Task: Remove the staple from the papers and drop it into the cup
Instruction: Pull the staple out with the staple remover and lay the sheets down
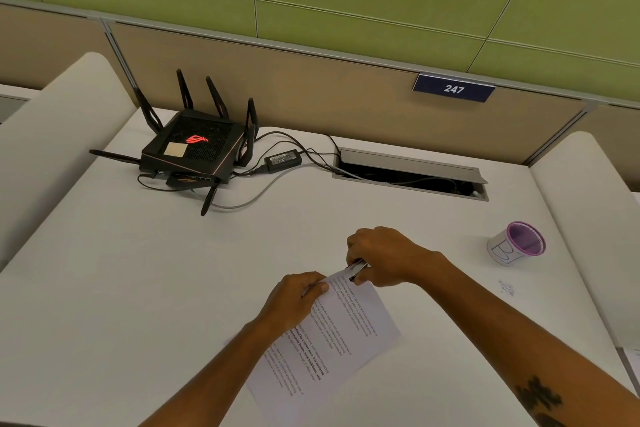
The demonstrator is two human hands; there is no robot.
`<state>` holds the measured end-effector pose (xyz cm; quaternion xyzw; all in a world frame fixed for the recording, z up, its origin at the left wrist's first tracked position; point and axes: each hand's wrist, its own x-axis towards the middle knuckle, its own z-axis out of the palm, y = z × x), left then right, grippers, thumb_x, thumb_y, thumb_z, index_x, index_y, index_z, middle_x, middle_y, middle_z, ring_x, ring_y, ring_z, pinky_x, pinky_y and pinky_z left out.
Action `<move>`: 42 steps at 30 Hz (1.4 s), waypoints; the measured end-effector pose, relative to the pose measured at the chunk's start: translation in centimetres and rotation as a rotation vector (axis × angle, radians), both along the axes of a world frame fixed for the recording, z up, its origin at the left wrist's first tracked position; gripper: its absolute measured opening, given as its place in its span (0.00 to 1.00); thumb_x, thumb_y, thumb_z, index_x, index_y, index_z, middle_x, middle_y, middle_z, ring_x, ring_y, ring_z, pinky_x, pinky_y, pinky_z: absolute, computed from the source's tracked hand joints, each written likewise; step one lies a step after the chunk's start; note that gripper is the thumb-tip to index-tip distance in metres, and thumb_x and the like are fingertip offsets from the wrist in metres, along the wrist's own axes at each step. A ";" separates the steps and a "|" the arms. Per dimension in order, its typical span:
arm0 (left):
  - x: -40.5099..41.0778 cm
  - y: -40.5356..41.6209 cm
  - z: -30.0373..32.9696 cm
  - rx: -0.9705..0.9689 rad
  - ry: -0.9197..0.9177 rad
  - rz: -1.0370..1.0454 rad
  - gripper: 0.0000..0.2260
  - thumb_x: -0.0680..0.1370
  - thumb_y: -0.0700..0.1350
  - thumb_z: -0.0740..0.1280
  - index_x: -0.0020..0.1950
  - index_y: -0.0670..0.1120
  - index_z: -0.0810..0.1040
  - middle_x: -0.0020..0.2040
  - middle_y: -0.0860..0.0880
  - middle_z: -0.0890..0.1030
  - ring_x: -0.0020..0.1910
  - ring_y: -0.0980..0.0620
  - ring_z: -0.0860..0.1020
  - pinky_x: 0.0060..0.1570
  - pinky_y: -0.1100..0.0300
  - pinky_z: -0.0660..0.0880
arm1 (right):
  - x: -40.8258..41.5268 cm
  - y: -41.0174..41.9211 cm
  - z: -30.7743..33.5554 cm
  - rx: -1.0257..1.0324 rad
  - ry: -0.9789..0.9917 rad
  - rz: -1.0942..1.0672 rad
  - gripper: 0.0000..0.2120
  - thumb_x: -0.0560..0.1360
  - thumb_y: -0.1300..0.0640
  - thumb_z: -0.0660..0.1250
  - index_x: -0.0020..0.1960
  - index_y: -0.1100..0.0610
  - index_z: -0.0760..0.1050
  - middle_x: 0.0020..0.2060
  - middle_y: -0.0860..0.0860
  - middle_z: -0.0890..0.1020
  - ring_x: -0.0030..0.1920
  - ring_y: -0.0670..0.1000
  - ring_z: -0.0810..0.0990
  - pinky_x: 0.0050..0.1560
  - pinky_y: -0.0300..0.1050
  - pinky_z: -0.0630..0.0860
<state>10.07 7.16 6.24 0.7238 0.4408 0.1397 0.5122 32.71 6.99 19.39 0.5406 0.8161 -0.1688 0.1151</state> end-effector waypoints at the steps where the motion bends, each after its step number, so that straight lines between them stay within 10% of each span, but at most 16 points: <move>1: 0.0 0.0 0.0 0.000 0.000 -0.002 0.09 0.86 0.55 0.64 0.59 0.54 0.81 0.52 0.52 0.87 0.45 0.52 0.87 0.46 0.56 0.86 | 0.0 0.0 0.1 0.001 0.000 0.002 0.14 0.75 0.45 0.76 0.56 0.50 0.84 0.47 0.43 0.81 0.48 0.47 0.77 0.48 0.46 0.79; 10: 2.6 -0.1 1.8 -0.018 -0.045 -0.055 0.26 0.75 0.68 0.71 0.71 0.61 0.74 0.64 0.59 0.83 0.56 0.54 0.85 0.52 0.62 0.81 | -0.6 -0.1 0.9 0.025 0.006 0.036 0.11 0.74 0.48 0.76 0.55 0.49 0.85 0.45 0.44 0.82 0.45 0.48 0.79 0.46 0.46 0.80; 28: 3.2 -1.2 2.8 0.012 -0.154 0.064 0.11 0.82 0.61 0.67 0.54 0.54 0.78 0.50 0.57 0.86 0.46 0.55 0.86 0.41 0.70 0.78 | -1.8 -0.1 0.7 0.136 -0.050 0.117 0.09 0.75 0.55 0.74 0.55 0.50 0.87 0.45 0.47 0.84 0.43 0.49 0.82 0.46 0.48 0.81; 42: 2.0 -0.1 3.3 -0.061 -0.146 0.126 0.16 0.83 0.51 0.70 0.69 0.61 0.74 0.58 0.53 0.85 0.49 0.51 0.87 0.44 0.63 0.85 | 1.2 -0.1 0.5 0.120 0.163 -0.209 0.16 0.77 0.45 0.73 0.63 0.49 0.78 0.57 0.44 0.80 0.49 0.48 0.80 0.47 0.41 0.78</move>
